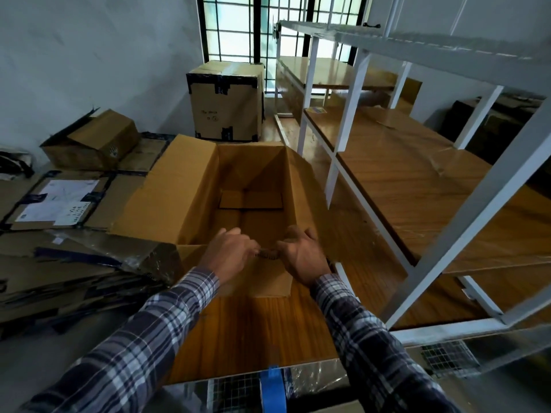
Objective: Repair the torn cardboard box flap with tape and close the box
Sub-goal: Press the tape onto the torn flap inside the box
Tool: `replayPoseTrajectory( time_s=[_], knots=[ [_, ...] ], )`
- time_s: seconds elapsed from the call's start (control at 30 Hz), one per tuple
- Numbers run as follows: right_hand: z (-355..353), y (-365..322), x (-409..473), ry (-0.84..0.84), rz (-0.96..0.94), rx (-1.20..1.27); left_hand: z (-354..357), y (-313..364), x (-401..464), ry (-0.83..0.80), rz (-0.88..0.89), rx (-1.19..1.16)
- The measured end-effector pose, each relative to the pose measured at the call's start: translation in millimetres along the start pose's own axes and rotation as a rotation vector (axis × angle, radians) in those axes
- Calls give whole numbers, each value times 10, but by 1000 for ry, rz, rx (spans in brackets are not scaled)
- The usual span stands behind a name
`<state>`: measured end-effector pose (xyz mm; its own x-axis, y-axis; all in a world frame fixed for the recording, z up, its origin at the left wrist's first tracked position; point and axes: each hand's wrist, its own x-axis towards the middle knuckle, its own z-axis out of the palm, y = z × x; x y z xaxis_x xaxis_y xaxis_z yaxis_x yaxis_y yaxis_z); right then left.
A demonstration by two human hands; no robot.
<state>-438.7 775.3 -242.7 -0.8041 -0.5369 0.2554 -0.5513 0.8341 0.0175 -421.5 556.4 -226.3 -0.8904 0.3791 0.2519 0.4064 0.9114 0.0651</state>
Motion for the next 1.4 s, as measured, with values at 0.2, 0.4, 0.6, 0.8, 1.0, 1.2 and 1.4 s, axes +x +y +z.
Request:
replayPoseTrajectory(
  time_s=[0.2, 0.4, 0.6, 0.8, 1.0, 1.2, 1.4],
  knots=[
    [31, 34, -10, -7, 60, 29, -24, 6, 10, -7, -23, -25],
    [-36, 124, -229, -135, 217, 228, -27, -217, -145, 36, -48, -119],
    [-28, 213, -195, -110, 187, 181, -41, -283, -125, 6, -57, -142],
    [-112, 139, -155, -130, 210, 205, -78, -251, -157, 41, -89, -111],
    [-62, -168, 78, 55, -21, -13, -70, 132, 37, 29, 16, 106],
    [22, 5, 92, 140, -92, -72, -56, 59, 117, 17, 56, 157],
    [128, 128, 131, 153, -115, -65, -40, -110, 68, 47, 58, 40]
  ],
)
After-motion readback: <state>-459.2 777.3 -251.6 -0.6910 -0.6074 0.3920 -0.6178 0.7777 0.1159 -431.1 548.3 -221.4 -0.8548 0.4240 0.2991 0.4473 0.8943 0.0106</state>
